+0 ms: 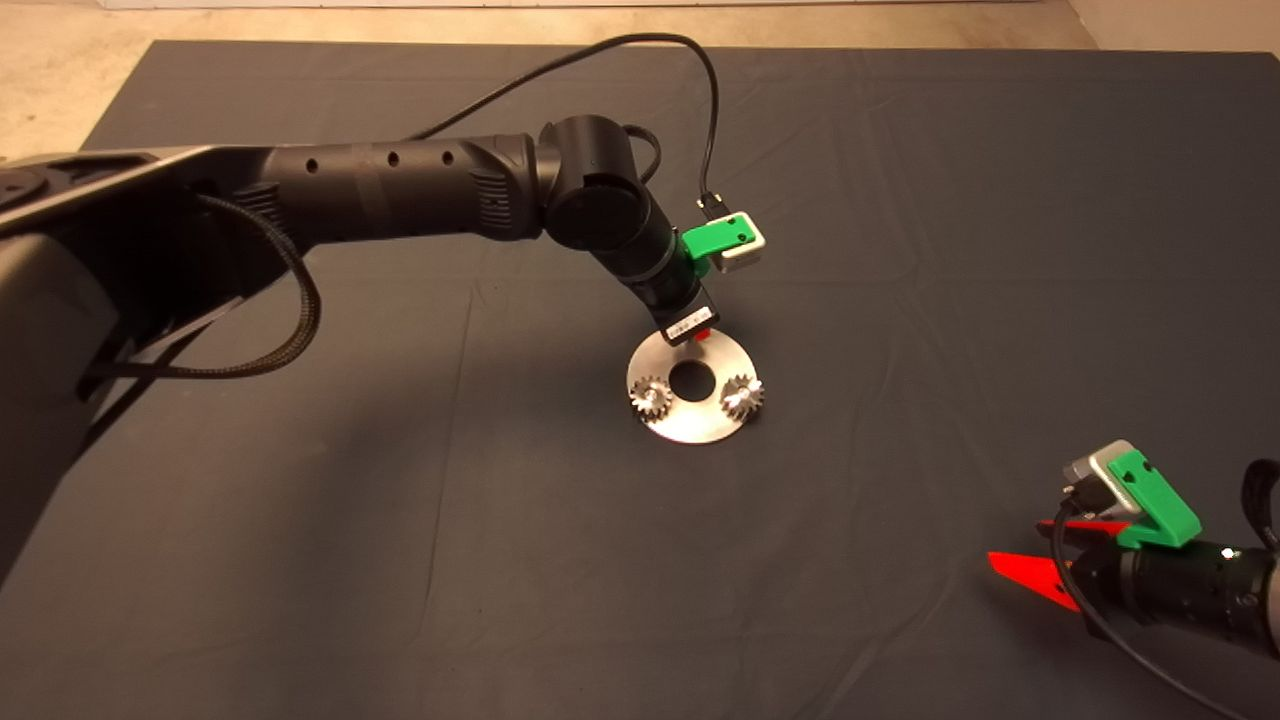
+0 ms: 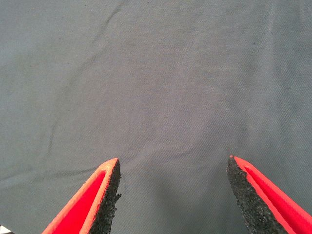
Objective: Install three planetary gears onto the carrier pins
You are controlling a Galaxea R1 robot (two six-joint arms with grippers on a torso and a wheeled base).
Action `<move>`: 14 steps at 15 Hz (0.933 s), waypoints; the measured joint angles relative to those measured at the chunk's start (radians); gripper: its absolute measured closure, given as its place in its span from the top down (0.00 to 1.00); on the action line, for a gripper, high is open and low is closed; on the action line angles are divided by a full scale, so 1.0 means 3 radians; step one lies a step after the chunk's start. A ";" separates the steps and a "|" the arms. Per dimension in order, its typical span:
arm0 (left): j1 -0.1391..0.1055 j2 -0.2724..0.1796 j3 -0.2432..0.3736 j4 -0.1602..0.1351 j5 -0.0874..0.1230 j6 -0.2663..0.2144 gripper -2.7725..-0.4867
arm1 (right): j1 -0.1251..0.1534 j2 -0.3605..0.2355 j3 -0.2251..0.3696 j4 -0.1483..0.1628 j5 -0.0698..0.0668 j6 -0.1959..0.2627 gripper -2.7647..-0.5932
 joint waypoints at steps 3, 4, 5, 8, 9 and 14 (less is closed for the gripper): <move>0.0000 0.0000 0.0000 0.0000 -0.0001 0.0000 0.05 | 0.0000 0.0001 0.0000 0.0000 -0.0029 0.0000 0.47; 0.0000 0.0000 0.0000 0.0000 0.0000 0.0000 0.05 | 0.0000 0.0016 0.0000 0.0000 -0.0066 0.0000 0.47; -0.0001 0.0000 0.0000 0.0001 0.0000 0.0003 0.05 | -0.0001 0.0055 0.0000 0.0000 -0.0082 0.0000 0.47; 0.0000 0.0000 0.0000 0.0000 -0.0001 0.0003 0.05 | 0.0000 0.0140 0.0000 0.0000 -0.0169 0.0000 0.47; 0.0000 0.0000 0.0000 0.0000 0.0001 0.0004 0.05 | 0.0000 0.0177 0.0000 0.0000 -0.0219 0.0000 0.47; -0.0001 -0.0001 -0.0024 -0.0017 -0.0015 0.0010 0.05 | -0.0001 0.0417 0.0000 0.0001 -0.0443 0.0000 0.47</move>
